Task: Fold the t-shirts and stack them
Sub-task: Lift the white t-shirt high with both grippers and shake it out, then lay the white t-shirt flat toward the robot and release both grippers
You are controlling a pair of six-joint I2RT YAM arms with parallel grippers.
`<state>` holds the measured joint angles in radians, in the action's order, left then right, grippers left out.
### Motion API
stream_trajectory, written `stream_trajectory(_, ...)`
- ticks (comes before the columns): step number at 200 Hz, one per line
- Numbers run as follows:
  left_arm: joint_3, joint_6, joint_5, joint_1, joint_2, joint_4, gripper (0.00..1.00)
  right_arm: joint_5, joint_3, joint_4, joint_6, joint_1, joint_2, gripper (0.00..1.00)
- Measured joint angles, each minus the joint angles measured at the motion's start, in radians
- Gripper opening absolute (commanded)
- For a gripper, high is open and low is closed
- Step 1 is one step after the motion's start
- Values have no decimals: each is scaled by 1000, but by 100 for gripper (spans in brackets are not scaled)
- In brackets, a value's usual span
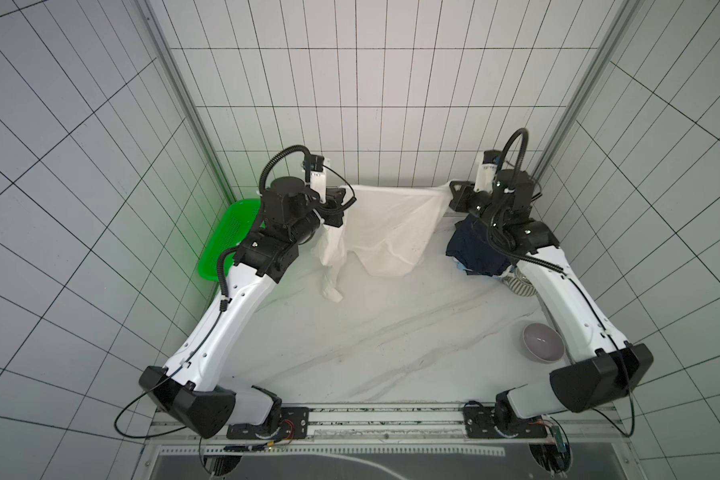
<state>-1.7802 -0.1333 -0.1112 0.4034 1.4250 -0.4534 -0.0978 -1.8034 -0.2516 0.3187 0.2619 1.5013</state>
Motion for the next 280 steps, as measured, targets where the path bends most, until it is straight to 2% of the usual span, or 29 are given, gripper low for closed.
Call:
stream_trajectory(28, -346, 51, -31, -46, 147, -34, 0, -13, -435, -76, -24, -6, 127, 0)
stream_trajectory(37, -396, 69, -34, -56, 169, -43, 0, -22, -502, -97, -30, -7, 149, 0)
stream_trajectory(47, -399, 87, -35, -68, 171, -51, 0, -34, -505, -122, -35, -7, 145, 0)
stream_trajectory(64, -261, 106, -39, -90, 108, -21, 0, -63, -365, -119, -40, -7, 92, 0)
stream_trajectory(86, 51, 108, -57, -100, -36, 18, 0, -82, -138, -119, -40, -7, 37, 0)
stream_trajectory(106, 288, 130, -13, -77, -159, 60, 0, -80, -85, -153, -42, -7, 68, 0)
stream_trajectory(122, 316, 150, -16, -98, -180, 75, 0, -95, -84, -167, -42, -11, 93, 0)
stream_trajectory(138, 211, 160, -45, -154, -124, 75, 0, -124, -90, -161, -39, -13, 108, 0)
stream_trajectory(173, -106, 190, -164, -225, 114, 66, 0, -150, -182, -99, -33, -27, 197, 0)
stream_trajectory(209, -689, 213, -227, -249, 532, -101, 0, -197, -449, -85, 5, -85, 394, 0)
stream_trajectory(225, -755, 217, -243, -255, 583, -150, 0, -209, -497, -101, 10, -95, 424, 0)
stream_trajectory(234, -702, 220, -254, -257, 552, -151, 0, -217, -492, -122, 10, -96, 411, 0)
stream_trajectory(247, -486, 224, -265, -256, 421, -102, 0, -227, -395, -111, 10, -97, 340, 0)
stream_trajectory(267, -8, 236, -255, -220, 94, 18, 0, -254, -23, -54, 8, -97, 95, 0)
stream_trajectory(280, 301, 238, -221, -143, -142, 111, 0, -259, 260, -1, 19, -100, -84, 0)
